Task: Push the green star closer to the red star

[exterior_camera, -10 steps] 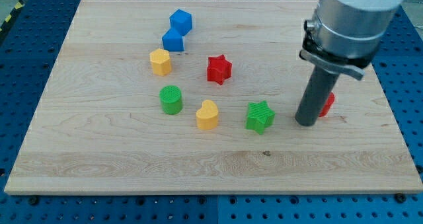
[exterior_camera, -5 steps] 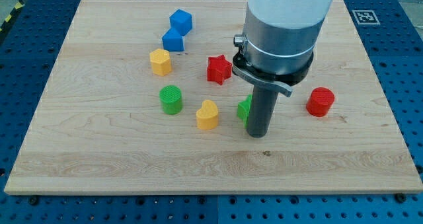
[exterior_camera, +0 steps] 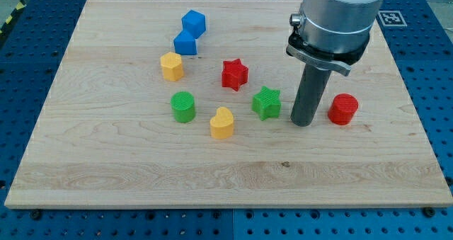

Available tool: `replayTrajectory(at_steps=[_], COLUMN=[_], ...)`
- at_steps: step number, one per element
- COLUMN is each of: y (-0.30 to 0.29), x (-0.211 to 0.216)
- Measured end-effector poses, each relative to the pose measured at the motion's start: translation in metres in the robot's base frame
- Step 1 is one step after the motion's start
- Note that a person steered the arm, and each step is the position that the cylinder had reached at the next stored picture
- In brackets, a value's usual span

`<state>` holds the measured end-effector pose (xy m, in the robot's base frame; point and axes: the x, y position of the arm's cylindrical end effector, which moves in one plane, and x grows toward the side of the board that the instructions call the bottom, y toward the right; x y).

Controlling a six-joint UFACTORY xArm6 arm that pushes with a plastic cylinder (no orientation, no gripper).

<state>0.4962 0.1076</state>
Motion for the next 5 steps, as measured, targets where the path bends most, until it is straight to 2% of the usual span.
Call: replayTrajectory(at_steps=[5], y=[-0.133], x=[-0.036])
